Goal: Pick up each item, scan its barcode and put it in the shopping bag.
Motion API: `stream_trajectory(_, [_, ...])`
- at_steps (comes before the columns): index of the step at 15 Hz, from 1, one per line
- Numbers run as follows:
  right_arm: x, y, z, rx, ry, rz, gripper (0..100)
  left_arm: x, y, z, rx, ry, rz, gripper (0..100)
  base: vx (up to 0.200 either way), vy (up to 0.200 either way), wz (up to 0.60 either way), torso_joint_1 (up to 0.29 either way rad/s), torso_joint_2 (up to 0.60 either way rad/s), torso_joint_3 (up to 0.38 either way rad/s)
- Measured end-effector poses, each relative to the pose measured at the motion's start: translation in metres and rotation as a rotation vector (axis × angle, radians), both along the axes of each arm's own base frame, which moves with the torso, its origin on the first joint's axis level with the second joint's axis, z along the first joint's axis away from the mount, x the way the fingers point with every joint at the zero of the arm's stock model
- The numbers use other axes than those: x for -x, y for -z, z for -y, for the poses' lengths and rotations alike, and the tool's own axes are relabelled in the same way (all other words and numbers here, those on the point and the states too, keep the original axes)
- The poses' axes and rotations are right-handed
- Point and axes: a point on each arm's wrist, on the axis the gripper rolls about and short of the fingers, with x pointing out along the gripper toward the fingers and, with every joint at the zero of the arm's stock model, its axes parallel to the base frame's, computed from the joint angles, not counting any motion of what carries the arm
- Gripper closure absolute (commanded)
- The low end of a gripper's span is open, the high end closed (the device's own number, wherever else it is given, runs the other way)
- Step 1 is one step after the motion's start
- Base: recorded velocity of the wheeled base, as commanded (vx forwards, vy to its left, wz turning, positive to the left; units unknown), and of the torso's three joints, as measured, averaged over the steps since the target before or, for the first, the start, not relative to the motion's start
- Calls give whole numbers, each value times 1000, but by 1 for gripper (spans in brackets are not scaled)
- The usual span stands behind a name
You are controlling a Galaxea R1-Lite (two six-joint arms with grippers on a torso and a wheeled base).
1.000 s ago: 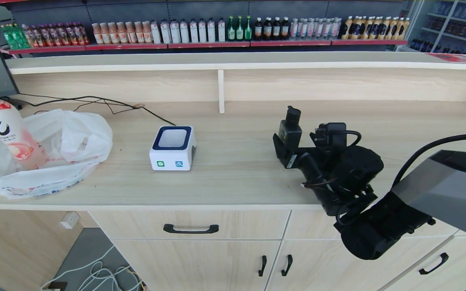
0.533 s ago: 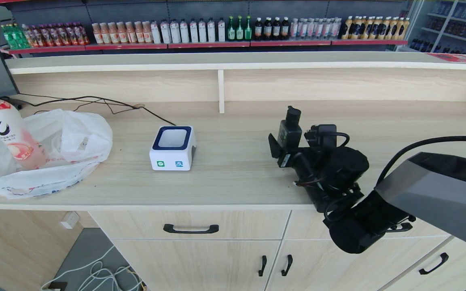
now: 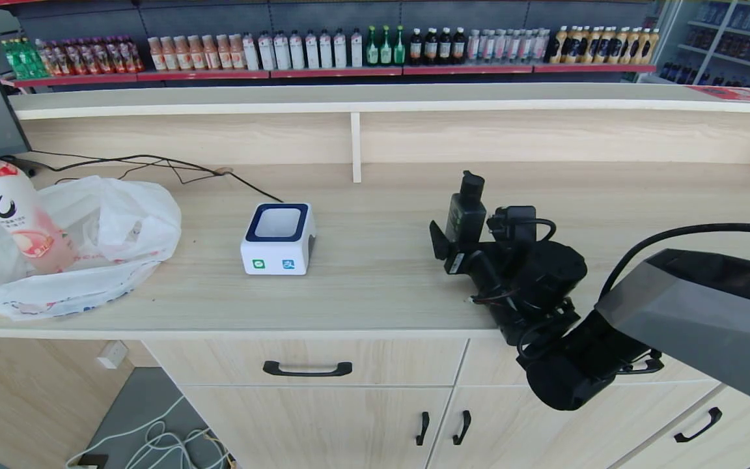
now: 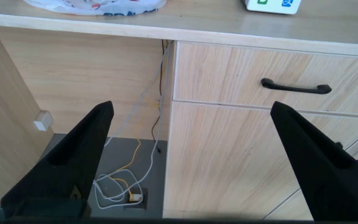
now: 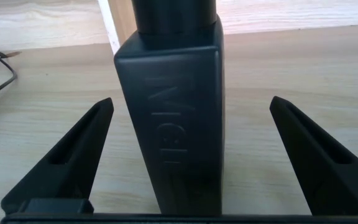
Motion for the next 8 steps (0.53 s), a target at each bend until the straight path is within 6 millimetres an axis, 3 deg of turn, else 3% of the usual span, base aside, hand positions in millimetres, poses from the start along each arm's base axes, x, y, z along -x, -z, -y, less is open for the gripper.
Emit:
stream_trajectory(7, [-8, 3, -3, -8, 3, 12, 0, 0, 0, 0, 0, 0, 0, 0, 0, 0, 0, 0, 0, 0])
stream_trajectory(8, [-9, 3, -3, -8, 5, 13, 100, 0, 0, 0, 0, 0, 0, 0, 0, 0, 0, 0, 0, 0])
